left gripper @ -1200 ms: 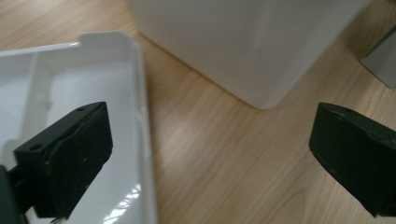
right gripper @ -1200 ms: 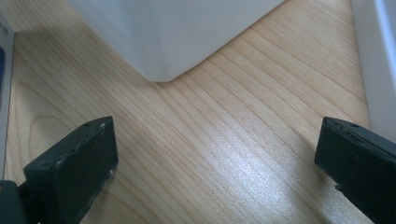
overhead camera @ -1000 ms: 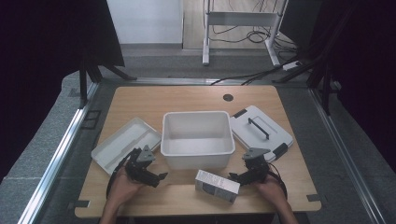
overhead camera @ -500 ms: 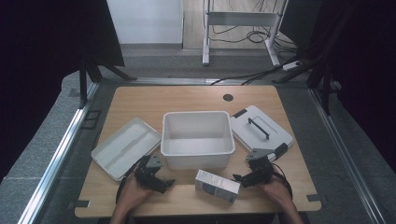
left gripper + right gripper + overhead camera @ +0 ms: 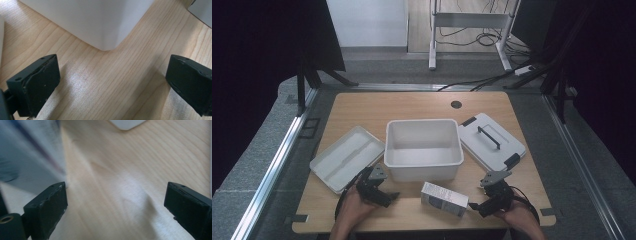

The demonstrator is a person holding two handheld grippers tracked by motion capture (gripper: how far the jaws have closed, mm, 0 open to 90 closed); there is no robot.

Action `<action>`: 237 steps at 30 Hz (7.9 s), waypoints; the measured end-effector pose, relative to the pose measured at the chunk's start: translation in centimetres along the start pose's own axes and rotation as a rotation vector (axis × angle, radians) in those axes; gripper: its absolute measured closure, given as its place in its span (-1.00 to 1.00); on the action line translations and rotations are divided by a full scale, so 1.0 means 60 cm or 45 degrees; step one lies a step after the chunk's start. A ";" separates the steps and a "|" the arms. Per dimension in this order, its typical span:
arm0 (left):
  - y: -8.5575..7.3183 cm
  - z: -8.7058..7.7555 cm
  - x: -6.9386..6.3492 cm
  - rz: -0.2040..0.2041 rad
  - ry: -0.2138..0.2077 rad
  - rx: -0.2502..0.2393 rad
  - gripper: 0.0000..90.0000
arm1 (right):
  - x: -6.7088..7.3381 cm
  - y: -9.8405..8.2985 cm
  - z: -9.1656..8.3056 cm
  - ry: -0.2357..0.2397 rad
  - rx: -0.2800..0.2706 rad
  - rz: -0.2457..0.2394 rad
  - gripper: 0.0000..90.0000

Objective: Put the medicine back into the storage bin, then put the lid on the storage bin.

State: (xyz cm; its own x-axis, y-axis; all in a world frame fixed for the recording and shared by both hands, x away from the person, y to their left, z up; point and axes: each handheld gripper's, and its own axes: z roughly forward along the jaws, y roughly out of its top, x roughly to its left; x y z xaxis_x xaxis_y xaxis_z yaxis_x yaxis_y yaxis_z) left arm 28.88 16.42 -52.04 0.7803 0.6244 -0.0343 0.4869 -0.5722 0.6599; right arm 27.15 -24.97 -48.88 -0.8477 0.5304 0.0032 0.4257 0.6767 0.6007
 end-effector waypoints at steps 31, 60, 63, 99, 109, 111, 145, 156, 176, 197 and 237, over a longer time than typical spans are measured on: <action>0.000 0.000 -0.001 -0.010 0.010 -0.001 -1.00 | 0.090 0.159 0.030 0.189 0.279 -0.263 -0.60; 0.001 0.000 -0.001 -0.011 0.008 -0.001 -1.00 | 0.098 0.238 -0.003 0.256 0.424 -0.358 0.22; 0.001 0.000 -0.001 -0.011 0.008 -0.001 -1.00 | 0.099 0.252 -0.015 0.267 0.425 -0.360 0.23; 0.000 0.000 -0.001 -0.016 0.008 -0.005 -0.99 | -0.019 0.441 -0.028 0.060 0.337 -0.227 0.24; -0.001 0.000 -0.002 -0.022 0.009 -0.014 -0.97 | -0.039 0.420 0.055 0.030 0.382 -0.198 0.24; 0.000 -0.001 -0.002 -0.018 0.008 -0.010 -0.97 | -0.040 0.415 0.071 0.029 0.392 -0.187 0.24; 0.000 -0.001 -0.002 -0.018 0.008 -0.009 -0.97 | -0.047 0.406 0.103 0.028 0.364 -0.163 -0.11; 0.000 0.000 -0.003 -0.023 0.013 -0.012 -0.97 | -0.047 0.389 0.032 0.060 0.160 -0.129 -0.72; 0.000 0.000 -0.003 -0.031 0.019 -0.008 -1.00 | -0.028 0.277 -0.073 0.030 -0.054 -0.107 -1.00; 0.000 0.001 -0.006 -0.038 0.027 -0.006 -1.00 | -0.025 0.122 -0.008 -0.060 -0.149 0.000 -1.00; 0.017 -0.100 0.042 -0.075 0.037 0.052 -0.96 | -0.028 0.036 0.089 -0.076 -0.153 0.095 -1.00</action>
State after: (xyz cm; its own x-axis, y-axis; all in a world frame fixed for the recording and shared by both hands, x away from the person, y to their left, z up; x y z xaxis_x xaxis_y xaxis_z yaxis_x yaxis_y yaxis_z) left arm 28.99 20.60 -46.99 0.7384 0.6725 -0.0495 0.5473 -0.5549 0.6265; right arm 31.22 -21.68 -51.88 -0.7935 0.6086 0.0063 0.4429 0.5703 0.6918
